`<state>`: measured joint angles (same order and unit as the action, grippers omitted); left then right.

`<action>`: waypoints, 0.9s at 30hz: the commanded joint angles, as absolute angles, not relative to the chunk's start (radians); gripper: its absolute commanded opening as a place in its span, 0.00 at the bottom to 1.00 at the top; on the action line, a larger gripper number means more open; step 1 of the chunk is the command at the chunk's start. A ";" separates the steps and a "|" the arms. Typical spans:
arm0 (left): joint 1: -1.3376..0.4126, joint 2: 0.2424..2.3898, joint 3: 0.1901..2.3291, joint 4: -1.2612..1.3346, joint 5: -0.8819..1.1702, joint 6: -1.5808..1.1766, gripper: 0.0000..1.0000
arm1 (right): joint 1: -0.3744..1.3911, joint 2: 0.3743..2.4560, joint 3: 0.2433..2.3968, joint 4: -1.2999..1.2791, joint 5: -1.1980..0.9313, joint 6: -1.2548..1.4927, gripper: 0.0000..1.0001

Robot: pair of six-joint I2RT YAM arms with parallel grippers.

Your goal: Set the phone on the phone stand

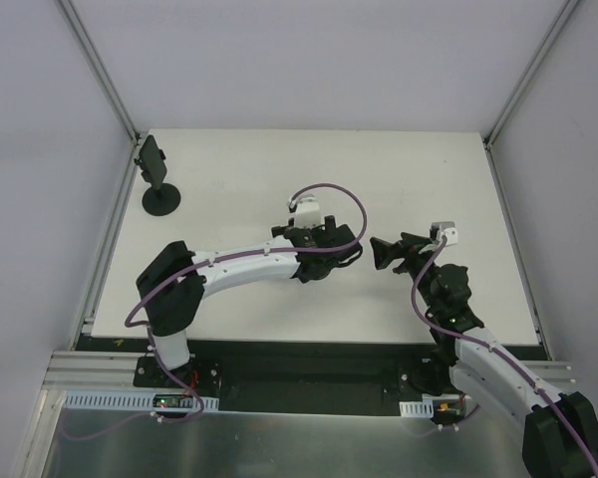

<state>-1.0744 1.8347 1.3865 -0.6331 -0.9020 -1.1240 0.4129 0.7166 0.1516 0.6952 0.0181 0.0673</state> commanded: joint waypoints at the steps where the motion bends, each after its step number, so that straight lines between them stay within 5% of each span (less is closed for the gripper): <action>1: -1.074 1.677 1.339 -0.620 -0.756 -1.005 0.99 | 0.405 0.712 0.155 0.759 0.008 0.078 0.97; 6: -1.042 1.476 1.162 -0.390 -0.574 -0.780 0.99 | 0.403 0.712 0.153 0.759 0.009 0.080 0.97; 14: -0.760 1.142 0.709 0.142 0.166 -0.471 0.99 | 0.400 0.713 0.155 0.761 -0.023 0.080 0.97; 16: -0.715 1.063 0.622 0.213 0.219 -0.405 0.99 | 0.400 0.712 0.155 0.762 -0.025 0.081 0.97; 27: -0.595 1.288 0.653 0.462 0.545 -0.166 0.89 | 0.400 0.718 0.155 0.764 -0.025 0.078 0.96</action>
<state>-0.6239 1.1851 0.5915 0.3435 0.3737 -0.2695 0.4072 0.7219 0.1513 0.7017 -0.0090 0.0704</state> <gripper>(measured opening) 0.900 0.967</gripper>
